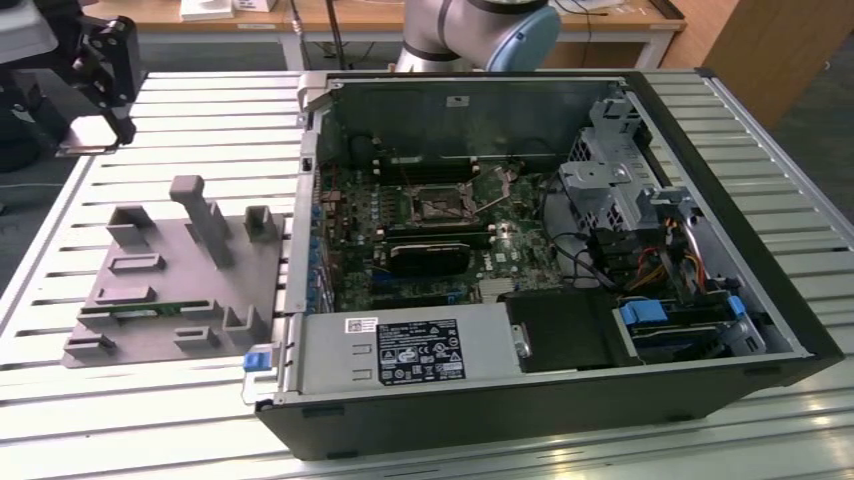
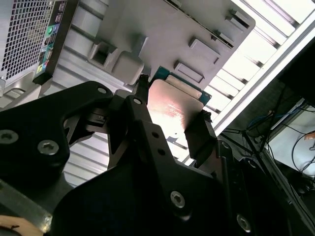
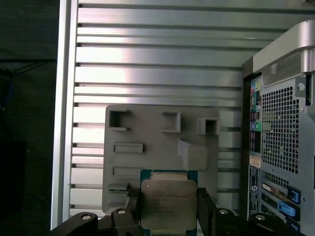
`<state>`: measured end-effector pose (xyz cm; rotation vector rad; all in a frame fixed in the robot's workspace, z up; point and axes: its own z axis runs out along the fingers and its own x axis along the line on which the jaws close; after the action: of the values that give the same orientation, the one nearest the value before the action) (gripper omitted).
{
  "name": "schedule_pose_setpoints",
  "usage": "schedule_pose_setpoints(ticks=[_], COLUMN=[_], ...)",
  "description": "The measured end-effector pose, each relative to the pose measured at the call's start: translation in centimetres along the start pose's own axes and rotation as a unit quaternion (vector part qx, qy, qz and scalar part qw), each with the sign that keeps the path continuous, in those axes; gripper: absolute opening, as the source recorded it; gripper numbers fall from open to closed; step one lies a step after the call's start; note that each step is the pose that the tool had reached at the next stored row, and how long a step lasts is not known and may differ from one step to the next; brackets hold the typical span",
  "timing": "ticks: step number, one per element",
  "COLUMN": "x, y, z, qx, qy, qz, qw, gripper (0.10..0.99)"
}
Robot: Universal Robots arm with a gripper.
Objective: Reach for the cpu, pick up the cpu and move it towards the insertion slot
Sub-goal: 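Pick up the cpu and move it towards the insertion slot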
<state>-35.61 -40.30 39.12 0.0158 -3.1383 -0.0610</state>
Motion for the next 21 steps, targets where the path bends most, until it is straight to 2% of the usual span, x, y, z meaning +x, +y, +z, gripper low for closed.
schedule_pose_setpoints(ticks=[21], x=[-2.37], y=[-0.02], z=[-0.01], qx=[0.0], qy=[0.0], qz=[0.0], qw=[1.0], gripper=[0.545])
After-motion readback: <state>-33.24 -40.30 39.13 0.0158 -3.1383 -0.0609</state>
